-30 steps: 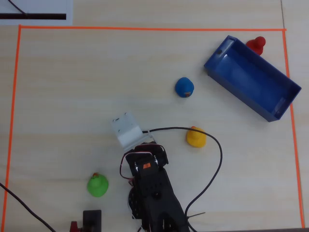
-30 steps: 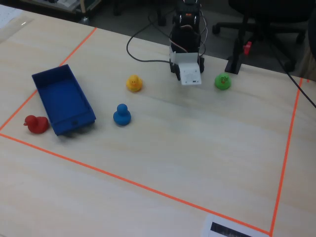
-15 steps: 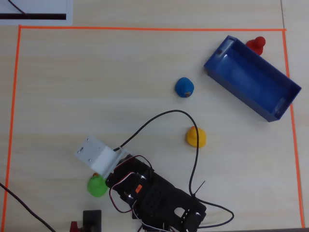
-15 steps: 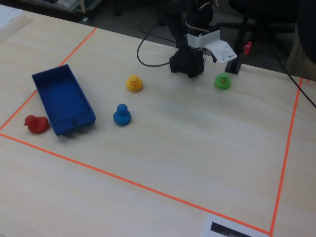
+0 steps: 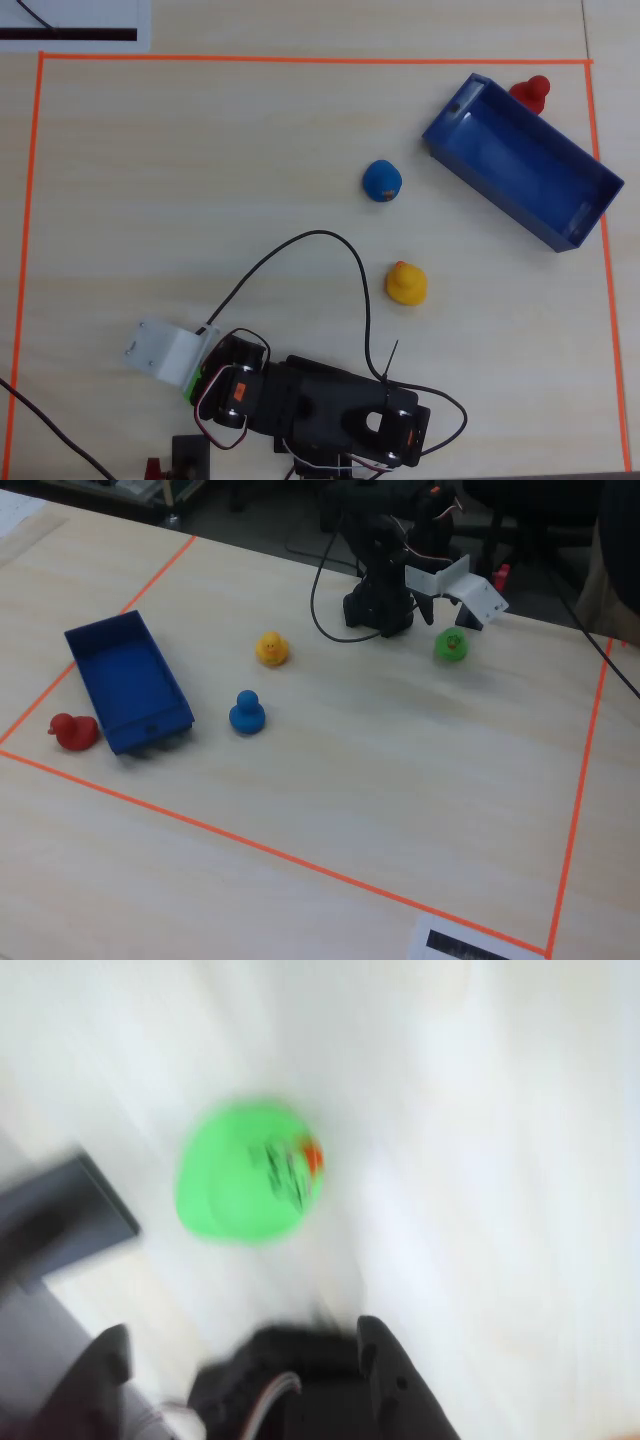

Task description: Grasp green duck and put it into box.

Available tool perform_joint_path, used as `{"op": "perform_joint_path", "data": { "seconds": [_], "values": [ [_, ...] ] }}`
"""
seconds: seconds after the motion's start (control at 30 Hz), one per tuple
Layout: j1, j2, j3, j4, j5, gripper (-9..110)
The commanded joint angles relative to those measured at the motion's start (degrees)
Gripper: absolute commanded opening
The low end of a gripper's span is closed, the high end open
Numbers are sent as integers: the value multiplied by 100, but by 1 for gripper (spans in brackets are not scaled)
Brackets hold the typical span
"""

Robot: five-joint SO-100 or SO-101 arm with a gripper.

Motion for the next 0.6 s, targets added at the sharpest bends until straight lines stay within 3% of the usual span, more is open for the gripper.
{"op": "perform_joint_path", "data": {
  "seconds": [0.0, 0.3, 0.57],
  "values": [
    [290, -431, 44, -1160, 70, 34],
    [466, -1134, 580, -2900, 70, 34],
    [633, -1222, 1055, -2435, 272, 34]
  ]
}}
